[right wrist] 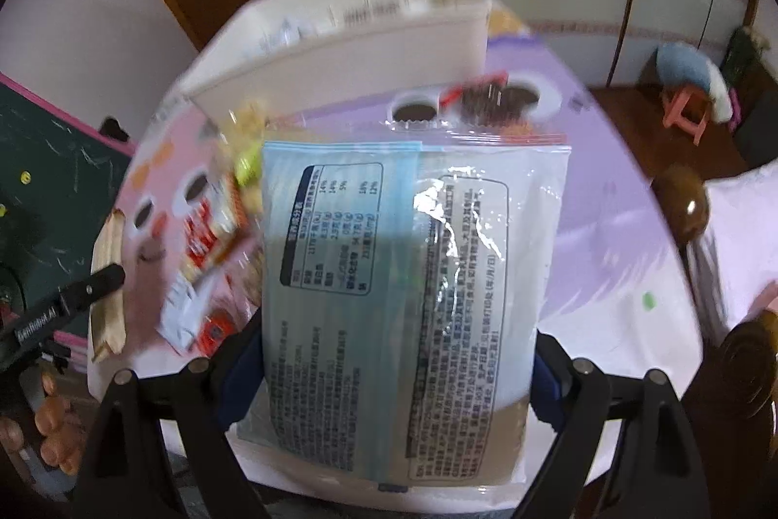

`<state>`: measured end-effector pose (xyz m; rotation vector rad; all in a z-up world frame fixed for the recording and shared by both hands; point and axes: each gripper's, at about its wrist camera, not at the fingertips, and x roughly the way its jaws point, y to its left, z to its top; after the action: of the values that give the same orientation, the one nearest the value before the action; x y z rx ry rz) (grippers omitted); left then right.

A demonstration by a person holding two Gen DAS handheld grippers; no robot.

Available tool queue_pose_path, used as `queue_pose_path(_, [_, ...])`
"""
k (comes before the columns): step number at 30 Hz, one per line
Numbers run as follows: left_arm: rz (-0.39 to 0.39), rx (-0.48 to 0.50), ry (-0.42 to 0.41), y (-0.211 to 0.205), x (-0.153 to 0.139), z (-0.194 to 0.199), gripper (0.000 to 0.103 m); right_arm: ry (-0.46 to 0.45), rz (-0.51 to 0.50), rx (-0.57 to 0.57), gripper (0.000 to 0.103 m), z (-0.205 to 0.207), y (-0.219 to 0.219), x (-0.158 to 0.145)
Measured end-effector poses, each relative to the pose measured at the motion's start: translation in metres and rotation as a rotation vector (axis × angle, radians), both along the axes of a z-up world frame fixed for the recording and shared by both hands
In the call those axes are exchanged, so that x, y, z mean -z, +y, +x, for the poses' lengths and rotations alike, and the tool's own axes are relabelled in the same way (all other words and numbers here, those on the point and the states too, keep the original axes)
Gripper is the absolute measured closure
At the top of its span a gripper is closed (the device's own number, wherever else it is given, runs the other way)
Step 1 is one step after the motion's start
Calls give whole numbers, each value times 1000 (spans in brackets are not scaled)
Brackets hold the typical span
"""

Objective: Organize snacks
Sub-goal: 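Lift both packages, carry them into the white basket and release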

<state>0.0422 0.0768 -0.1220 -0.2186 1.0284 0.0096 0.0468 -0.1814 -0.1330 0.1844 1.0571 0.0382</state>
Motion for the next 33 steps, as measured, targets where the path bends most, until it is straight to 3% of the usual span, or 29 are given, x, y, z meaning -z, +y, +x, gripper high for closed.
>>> queue_pose_path(8, [42,98,-182,-21,-78,-22,46,-217,-53,-20,14,-4,0,-74])
queue_pose_path(19, [92,199,-449,-50,-214,-1,46,-483,-85,-49,13,31,6,-192])
queue_pose_path(22, [97,206,-485,-59,-236,16,46,-520,-52,-55,13,47,5,-213])
queue_pose_path(27, [113,189,-518,-73,-258,57,46,-576,-88,-45,13,81,10,-234])
queue_pose_path(33, [109,155,-528,-78,-262,129,46,-591,-86,-23,13,132,12,-246])
